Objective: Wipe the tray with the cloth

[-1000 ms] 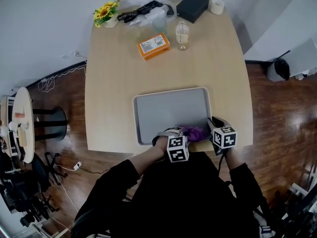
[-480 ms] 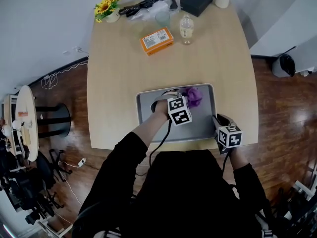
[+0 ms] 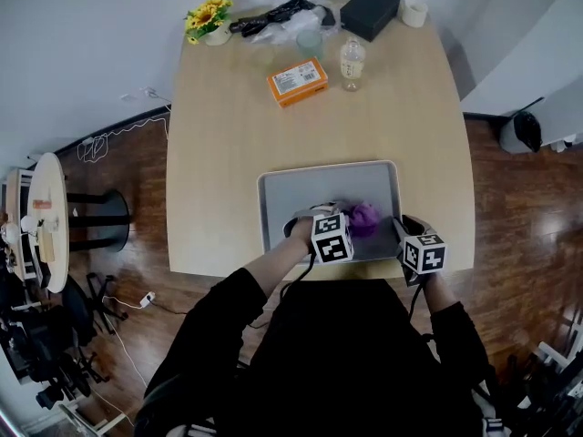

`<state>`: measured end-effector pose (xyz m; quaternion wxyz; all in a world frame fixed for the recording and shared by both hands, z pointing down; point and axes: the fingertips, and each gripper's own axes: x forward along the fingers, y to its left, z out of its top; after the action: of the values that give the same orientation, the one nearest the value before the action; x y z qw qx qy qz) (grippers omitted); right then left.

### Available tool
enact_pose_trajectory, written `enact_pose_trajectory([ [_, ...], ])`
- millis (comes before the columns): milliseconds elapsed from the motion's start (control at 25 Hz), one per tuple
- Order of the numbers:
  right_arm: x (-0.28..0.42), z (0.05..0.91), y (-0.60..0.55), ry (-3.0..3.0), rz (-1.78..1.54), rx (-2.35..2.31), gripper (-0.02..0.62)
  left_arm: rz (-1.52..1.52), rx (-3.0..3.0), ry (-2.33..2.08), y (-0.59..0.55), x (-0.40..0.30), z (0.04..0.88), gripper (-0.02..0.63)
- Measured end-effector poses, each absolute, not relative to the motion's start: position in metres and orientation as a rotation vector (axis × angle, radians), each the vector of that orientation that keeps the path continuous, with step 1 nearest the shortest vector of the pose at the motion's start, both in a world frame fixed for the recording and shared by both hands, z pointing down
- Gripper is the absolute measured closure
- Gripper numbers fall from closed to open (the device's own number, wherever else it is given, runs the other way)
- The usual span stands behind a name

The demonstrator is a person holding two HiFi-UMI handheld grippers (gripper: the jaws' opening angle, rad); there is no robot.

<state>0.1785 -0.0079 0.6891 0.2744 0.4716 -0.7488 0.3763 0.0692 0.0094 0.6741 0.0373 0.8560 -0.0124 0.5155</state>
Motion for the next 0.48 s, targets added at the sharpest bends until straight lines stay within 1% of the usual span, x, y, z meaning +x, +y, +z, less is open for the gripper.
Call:
enact_pose_trajectory([
  [80, 0.178, 0.689, -0.008, -2.006, 1.008, 1.267, 0.509, 1.461, 2.598, 0.059, 0.062, 0.066, 0.673, 0.522],
  [200, 0.179, 0.689, -0.009, -1.997, 1.004, 1.271, 0.509, 1.375, 2.583, -0.015, 0.091, 0.053, 0.677, 0.526],
  [400, 0.180, 0.690, -0.008, -1.989, 1.009, 1.281, 0.509, 1.448, 2.621, 0.031, 0.080, 0.040, 0.684, 0.523],
  [480, 0.179, 0.689, -0.008, -1.993, 1.012, 1.284, 0.509, 1.486, 2.649, 0.023, 0.059, 0.033, 0.685, 0.522],
])
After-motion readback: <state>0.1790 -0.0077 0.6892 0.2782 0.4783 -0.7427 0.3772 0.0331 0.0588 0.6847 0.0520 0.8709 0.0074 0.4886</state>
